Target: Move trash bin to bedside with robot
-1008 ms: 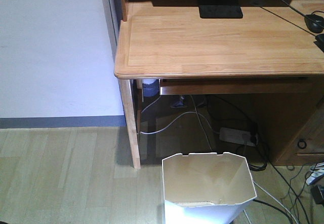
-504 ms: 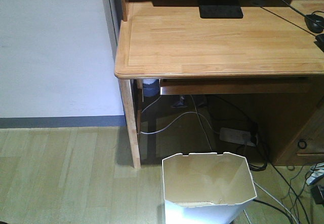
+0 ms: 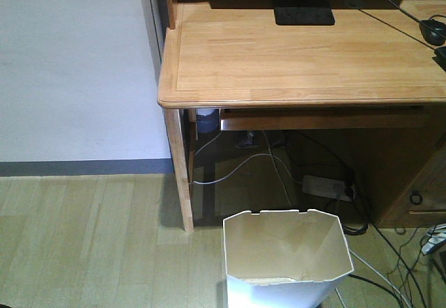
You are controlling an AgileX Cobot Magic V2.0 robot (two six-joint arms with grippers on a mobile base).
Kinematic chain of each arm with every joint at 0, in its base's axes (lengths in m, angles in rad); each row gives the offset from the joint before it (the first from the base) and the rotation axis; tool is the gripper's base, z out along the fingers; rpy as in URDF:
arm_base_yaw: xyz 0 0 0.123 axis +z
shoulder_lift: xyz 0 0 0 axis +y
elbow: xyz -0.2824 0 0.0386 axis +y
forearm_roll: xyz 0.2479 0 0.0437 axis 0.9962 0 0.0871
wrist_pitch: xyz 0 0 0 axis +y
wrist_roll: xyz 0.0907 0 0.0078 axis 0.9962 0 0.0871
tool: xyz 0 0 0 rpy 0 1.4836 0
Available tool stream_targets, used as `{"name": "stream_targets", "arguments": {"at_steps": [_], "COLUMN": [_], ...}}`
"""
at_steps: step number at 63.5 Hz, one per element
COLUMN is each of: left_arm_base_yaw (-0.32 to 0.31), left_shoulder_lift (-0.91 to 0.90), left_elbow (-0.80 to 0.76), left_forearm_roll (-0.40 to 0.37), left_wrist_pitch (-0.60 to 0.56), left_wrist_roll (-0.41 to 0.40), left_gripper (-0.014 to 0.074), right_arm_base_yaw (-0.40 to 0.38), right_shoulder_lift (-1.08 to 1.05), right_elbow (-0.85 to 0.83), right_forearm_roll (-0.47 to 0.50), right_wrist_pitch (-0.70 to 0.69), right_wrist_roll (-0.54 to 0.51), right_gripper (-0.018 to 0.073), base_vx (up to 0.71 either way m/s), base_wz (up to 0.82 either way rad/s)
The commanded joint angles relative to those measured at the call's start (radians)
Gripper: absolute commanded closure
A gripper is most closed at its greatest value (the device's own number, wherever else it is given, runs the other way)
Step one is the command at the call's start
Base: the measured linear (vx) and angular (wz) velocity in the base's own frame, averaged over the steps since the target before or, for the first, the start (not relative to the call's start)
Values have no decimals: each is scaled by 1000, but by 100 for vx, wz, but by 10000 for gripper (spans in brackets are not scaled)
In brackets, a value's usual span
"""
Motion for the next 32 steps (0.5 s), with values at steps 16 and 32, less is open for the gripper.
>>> {"name": "stream_targets", "arguments": {"at_steps": [16,32], "left_arm_base_yaw": [0,0], "left_shoulder_lift": [-5,-5], "left_elbow": [-21,-21], "left_forearm_roll": [-5,-5], "left_wrist_pitch": [-72,-72], "left_wrist_roll": [-4,-4], "left_gripper": [603,603], "right_arm_base_yaw": [0,0], "right_shoulder_lift": [144,358], "right_elbow": [-207,-385], "right_forearm_roll": [12,15], "right_wrist_pitch": [-26,148], "right_wrist_roll": [-20,-20], "right_gripper": [568,568], "base_vx": [0,0], "base_wz": [0,0]}}
